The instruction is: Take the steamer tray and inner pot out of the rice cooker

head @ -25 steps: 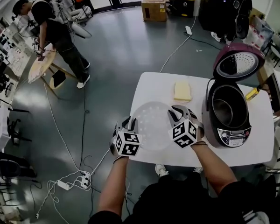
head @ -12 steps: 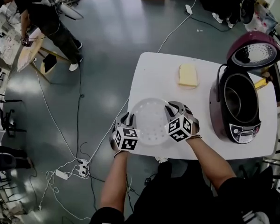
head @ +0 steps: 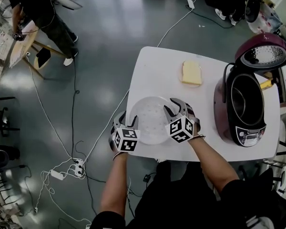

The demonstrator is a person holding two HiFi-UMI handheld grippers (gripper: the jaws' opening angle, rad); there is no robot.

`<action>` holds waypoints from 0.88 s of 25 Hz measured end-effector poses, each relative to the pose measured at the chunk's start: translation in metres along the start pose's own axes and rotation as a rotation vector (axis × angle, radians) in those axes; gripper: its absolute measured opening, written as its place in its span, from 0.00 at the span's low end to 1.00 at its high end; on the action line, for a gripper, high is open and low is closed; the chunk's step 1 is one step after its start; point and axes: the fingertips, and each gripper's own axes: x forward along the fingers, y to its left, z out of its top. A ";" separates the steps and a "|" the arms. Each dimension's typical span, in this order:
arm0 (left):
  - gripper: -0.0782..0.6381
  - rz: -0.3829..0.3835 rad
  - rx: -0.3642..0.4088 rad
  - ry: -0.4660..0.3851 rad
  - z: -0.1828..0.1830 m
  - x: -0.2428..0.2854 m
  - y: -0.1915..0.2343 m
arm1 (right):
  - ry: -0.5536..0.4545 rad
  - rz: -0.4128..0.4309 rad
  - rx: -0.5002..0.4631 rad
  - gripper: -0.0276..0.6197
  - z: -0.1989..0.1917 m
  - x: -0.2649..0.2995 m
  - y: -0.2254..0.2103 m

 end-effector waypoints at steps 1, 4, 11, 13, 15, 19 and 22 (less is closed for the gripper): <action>0.49 -0.004 -0.019 -0.002 0.000 -0.003 0.001 | -0.011 0.003 0.009 0.29 0.003 -0.003 -0.001; 0.56 0.012 -0.069 -0.037 0.012 -0.024 0.010 | -0.055 0.008 0.053 0.33 0.018 -0.025 -0.006; 0.58 0.047 -0.136 -0.214 0.076 -0.106 0.005 | -0.192 0.009 0.079 0.34 0.064 -0.124 -0.016; 0.54 0.047 -0.145 -0.281 0.096 -0.130 -0.004 | -0.237 0.002 0.088 0.34 0.075 -0.154 -0.022; 0.55 0.028 -0.156 -0.327 0.109 -0.145 -0.018 | -0.309 0.001 0.102 0.38 0.087 -0.183 -0.029; 0.61 -0.081 -0.213 -0.346 0.123 -0.157 -0.062 | -0.391 -0.021 0.148 0.44 0.088 -0.232 -0.045; 0.61 -0.166 -0.248 -0.387 0.145 -0.167 -0.096 | -0.405 -0.034 0.215 0.45 0.075 -0.258 -0.061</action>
